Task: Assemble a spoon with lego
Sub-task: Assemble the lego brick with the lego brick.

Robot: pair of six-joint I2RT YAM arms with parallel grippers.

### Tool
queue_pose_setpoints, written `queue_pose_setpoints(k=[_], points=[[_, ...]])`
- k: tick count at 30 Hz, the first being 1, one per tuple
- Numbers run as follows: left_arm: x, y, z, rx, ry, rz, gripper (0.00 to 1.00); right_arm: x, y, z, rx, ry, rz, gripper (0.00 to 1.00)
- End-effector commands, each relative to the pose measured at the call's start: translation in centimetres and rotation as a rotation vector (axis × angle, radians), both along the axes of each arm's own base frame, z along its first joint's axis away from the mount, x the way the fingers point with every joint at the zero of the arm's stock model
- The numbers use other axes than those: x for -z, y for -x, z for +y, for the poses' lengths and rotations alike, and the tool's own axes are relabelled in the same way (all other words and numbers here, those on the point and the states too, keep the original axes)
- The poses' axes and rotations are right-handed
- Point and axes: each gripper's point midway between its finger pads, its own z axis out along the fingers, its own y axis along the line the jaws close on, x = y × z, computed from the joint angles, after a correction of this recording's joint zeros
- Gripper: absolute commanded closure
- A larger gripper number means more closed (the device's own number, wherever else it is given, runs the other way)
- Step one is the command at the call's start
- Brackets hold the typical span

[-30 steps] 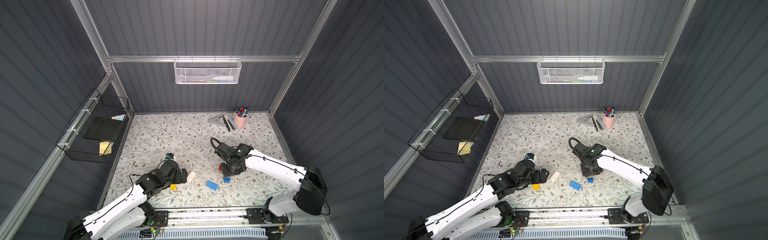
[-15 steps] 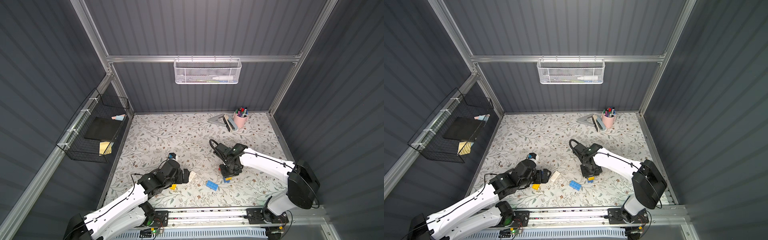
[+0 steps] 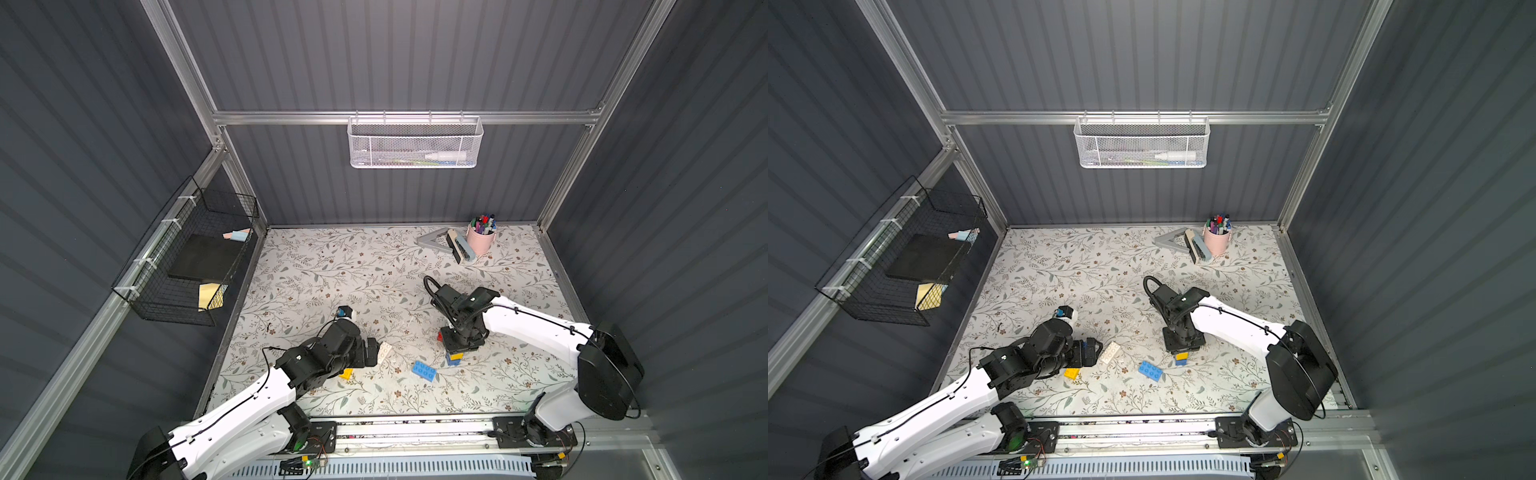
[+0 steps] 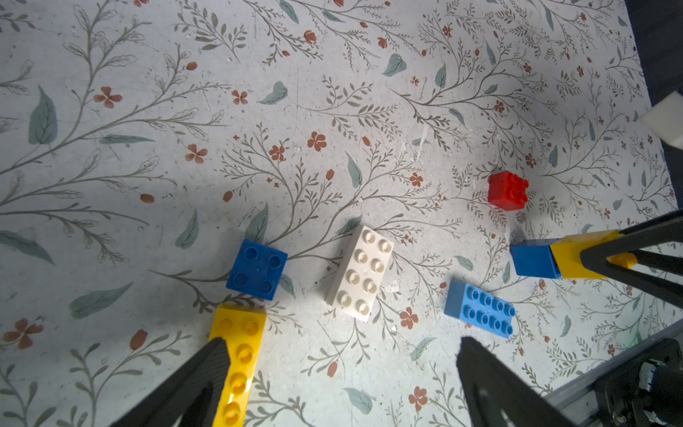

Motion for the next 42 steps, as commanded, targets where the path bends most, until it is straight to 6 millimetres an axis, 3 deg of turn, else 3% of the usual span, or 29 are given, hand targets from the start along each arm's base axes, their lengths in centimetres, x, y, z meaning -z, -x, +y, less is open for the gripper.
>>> queue_pose_setpoints(k=[1,19,34,39,42], points=[[-0.1,0.0,-0.2,0.013,-0.001,-0.006,0.01,1.4,1.3,-1.4,0.019,0.06,0.057,0.8],[0.1,0.0,-0.2,0.007,-0.003,-0.008,0.01,1.8,2.4,-2.8,0.045,0.111,0.035,0.84],[0.5,-0.1,-0.2,0.007,-0.007,-0.007,0.01,4.0,3.5,-3.3,0.056,0.126,0.04,0.85],[0.4,-0.1,-0.8,0.021,0.008,-0.005,0.01,3.5,3.2,-2.4,0.057,0.091,0.037,0.79],[0.1,-0.2,-1.1,0.03,0.019,-0.005,0.01,2.6,2.8,-1.6,0.064,0.053,0.026,0.68]])
